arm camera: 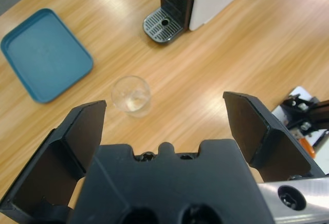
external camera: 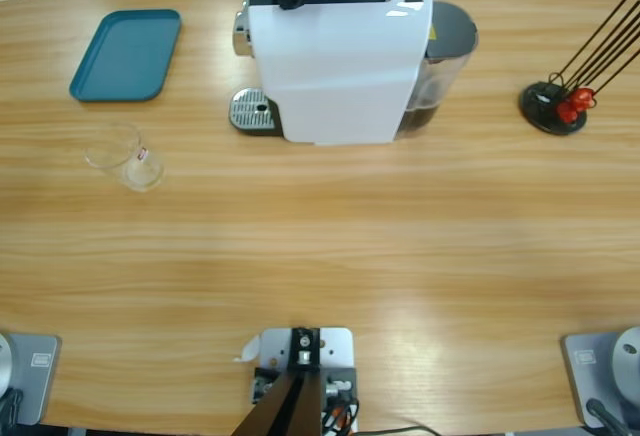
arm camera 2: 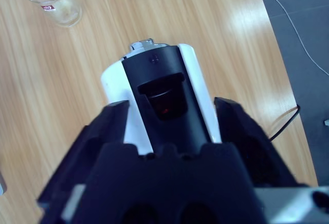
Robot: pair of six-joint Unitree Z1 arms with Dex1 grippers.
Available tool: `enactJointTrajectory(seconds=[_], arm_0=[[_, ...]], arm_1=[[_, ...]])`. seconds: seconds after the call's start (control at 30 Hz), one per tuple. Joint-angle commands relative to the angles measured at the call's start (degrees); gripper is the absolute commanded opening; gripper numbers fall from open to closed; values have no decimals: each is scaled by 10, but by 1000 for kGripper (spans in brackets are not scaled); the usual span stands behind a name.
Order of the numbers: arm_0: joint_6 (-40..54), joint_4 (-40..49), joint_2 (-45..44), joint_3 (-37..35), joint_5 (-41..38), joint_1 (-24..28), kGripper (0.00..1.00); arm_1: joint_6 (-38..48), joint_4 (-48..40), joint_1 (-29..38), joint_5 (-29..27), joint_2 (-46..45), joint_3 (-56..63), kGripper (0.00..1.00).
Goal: Pour coffee
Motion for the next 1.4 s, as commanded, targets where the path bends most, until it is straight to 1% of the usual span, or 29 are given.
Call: enactJointTrajectory(seconds=[0.03, 0.13, 0.2, 0.23, 0.3, 0.37, 0.4, 0.43, 0.47, 0.5, 0.53, 0.57, 0.6, 0.73, 0.8, 0.9, 1.0, 1.07, 1.17, 1.27, 1.4], arm_0=[[-6, -13, 2, 18, -6, -5, 987], [-6, -19, 4, 18, -6, -5, 987], [-6, -22, 4, 16, -6, -5, 987], [-6, -25, 4, 14, -6, -5, 987], [-6, -30, 6, 11, -8, -5, 987], [-6, -31, 10, 7, -11, -5, 987], [-6, -31, 11, 7, -16, -5, 987], [-7, -31, 10, 7, -20, -4, 990], [-8, -31, 9, 7, -24, -5, 991], [-10, -31, 8, 7, -26, -5, 991], [-11, -31, 6, 7, -28, -5, 991], [-11, -31, 5, 7, -28, -5, 991], [-12, -31, 4, 5, -28, -6, 991], [-12, -31, 5, -8, -28, -9, 991], [-12, -31, 6, -14, -28, -12, 991], [-14, -31, 11, -18, -28, -20, 991], [-21, -27, 12, -26, -28, -35, 987], [-28, -26, 11, -20, -29, -39, 991], [-39, -16, 15, -18, -40, -38, 991], [-60, -14, 15, -30, -39, -39, 991], [-72, -14, 29, -52, -38, -39, 991]], arm_1=[[50, 7, 52, -18, -68, -1, 982], [110, 9, 80, -47, -104, 13, 961], [153, 16, 87, -60, -126, 13, 878], [183, 18, 90, -61, -137, 13, 876], [265, 41, 98, -72, -154, 13, 873], [314, 86, 103, -95, -171, 15, 803], [327, 93, 104, -100, -183, 29, 794], [352, 93, 105, -102, -197, 51, 699], [394, 93, 108, -102, -214, 73, 538], [445, 93, 113, -108, -233, 98, 460], [476, 93, 120, -125, -246, 118, 309], [498, 92, 124, -140, -256, 135, 126], [515, 87, 125, -152, -266, 153, 0], [543, 49, 125, -236, -275, 201, 0], [595, 33, 125, -263, -272, 215, 0], [644, -40, 125, -313, -266, 244, 0], [684, -59, 125, -389, -248, 231, 0], [711, -75, 121, -421, -245, 231, 0], [746, -97, 115, -444, -242, 251, 0], [769, -148, 111, -440, -244, 286, 0], [777, -186, 108, -427, -243, 300, 0]])
